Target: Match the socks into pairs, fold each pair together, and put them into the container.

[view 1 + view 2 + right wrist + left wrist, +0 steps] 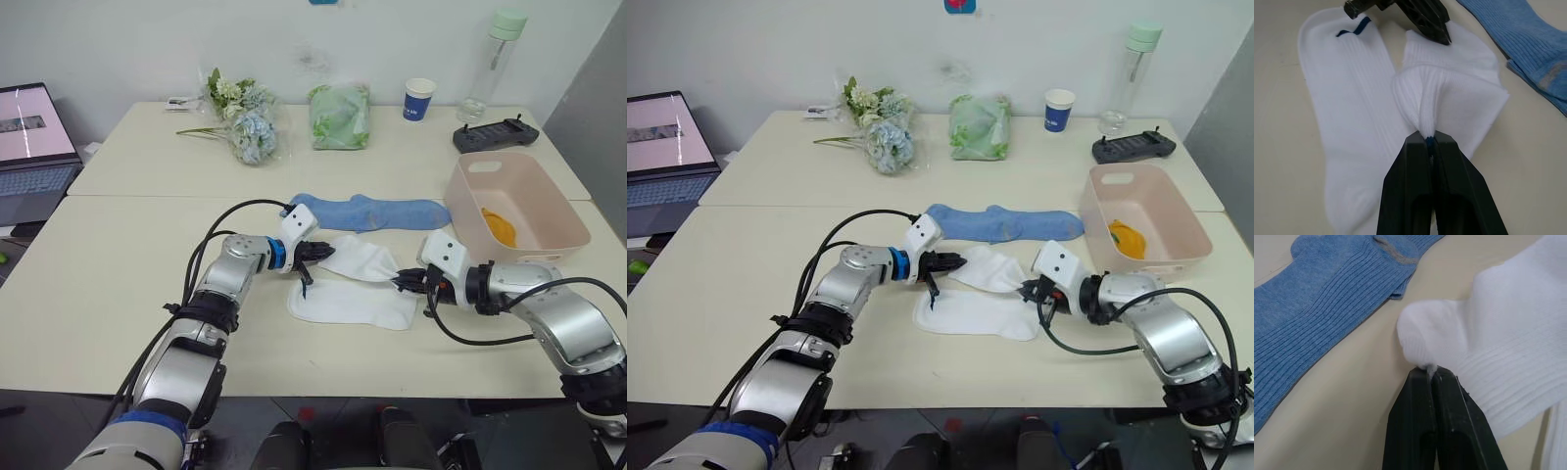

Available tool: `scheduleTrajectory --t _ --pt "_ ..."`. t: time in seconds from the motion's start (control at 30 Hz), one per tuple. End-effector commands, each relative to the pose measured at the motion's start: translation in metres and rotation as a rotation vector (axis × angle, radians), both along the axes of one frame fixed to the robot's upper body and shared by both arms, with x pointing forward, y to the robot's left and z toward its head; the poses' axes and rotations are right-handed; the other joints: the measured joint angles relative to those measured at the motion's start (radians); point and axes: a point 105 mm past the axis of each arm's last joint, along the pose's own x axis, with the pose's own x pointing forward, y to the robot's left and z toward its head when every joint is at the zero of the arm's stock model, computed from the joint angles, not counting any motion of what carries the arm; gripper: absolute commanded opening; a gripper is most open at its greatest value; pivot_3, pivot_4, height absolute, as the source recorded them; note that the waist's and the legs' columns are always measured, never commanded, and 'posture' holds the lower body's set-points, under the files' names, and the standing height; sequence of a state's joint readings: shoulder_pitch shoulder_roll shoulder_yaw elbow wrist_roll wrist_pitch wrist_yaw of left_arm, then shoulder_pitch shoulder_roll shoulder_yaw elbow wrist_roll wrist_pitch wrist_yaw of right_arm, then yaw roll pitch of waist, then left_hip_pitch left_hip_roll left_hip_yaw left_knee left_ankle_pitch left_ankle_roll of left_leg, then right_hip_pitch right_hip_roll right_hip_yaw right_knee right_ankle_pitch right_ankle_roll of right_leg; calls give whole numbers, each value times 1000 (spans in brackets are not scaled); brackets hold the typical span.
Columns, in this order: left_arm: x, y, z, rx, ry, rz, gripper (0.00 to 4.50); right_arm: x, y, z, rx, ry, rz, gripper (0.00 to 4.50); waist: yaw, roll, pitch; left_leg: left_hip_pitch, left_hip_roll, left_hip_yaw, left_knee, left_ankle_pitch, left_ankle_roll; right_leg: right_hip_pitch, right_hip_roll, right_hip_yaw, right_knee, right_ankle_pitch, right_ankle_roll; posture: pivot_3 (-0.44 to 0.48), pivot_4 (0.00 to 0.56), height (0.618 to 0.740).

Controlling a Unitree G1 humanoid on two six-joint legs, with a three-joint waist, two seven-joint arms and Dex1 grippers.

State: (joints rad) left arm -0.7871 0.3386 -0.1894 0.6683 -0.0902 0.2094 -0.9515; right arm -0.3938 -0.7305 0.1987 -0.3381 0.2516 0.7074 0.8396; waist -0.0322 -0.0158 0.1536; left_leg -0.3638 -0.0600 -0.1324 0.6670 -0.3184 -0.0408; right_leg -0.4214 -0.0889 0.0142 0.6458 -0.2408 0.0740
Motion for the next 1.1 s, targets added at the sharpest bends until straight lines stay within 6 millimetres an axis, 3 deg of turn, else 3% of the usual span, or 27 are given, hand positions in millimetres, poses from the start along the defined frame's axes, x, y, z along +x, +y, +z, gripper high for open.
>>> scheduleTrajectory --t 0.03,0.13,0.3,0.5,0.67,0.77,0.93,0.97,1.1 --pt "3 5 23 -43 -77 25 19 9 -1 13 0 -73 -4 0 0 0 0 0 0 0 0 0 0 0 0 0 0 0 0 0 150 740" --pt "-3 13 39 -123 -102 93 19 24 -8 19 -26 -136 -42 0 -2 0 0 0 0 0 0 0 0 0 0 0 0 0 0 0 150 740" --pt "-43 5 60 -316 -43 139 19 48 -13 18 -113 -244 -64 0 -1 0 0 0 1 0 0 0 0 -1 0 1 0 0 0 0 150 740" --pt "-93 -6 44 -335 140 185 19 77 15 18 -43 -283 -37 0 -4 0 0 1 1 1 0 0 0 -1 0 2 2 0 0 0 150 740" --pt "-132 -19 47 -378 192 102 19 85 44 12 9 -268 56 0 -6 0 0 1 2 1 0 0 0 -1 0 2 1 0 0 0 150 740" --pt "-139 -17 44 -361 195 75 19 87 57 10 68 -245 68 0 0 0 0 1 1 1 0 0 -1 0 0 2 1 0 0 0 150 740" --pt "-131 -11 34 -300 193 91 19 80 72 -3 91 -210 117 0 0 0 0 1 1 1 0 0 -1 0 0 2 0 0 -1 0 150 740" --pt "-131 -12 33 -300 197 84 3 79 71 -4 98 -204 117 257 0 0 0 1 1 1 0 0 -1 0 0 2 0 0 -1 0 150 740" --pt "-142 -17 33 -313 217 9 948 79 58 2 131 -219 76 1373 0 0 0 1 1 1 0 0 -1 0 0 2 0 0 -1 0 150 740"
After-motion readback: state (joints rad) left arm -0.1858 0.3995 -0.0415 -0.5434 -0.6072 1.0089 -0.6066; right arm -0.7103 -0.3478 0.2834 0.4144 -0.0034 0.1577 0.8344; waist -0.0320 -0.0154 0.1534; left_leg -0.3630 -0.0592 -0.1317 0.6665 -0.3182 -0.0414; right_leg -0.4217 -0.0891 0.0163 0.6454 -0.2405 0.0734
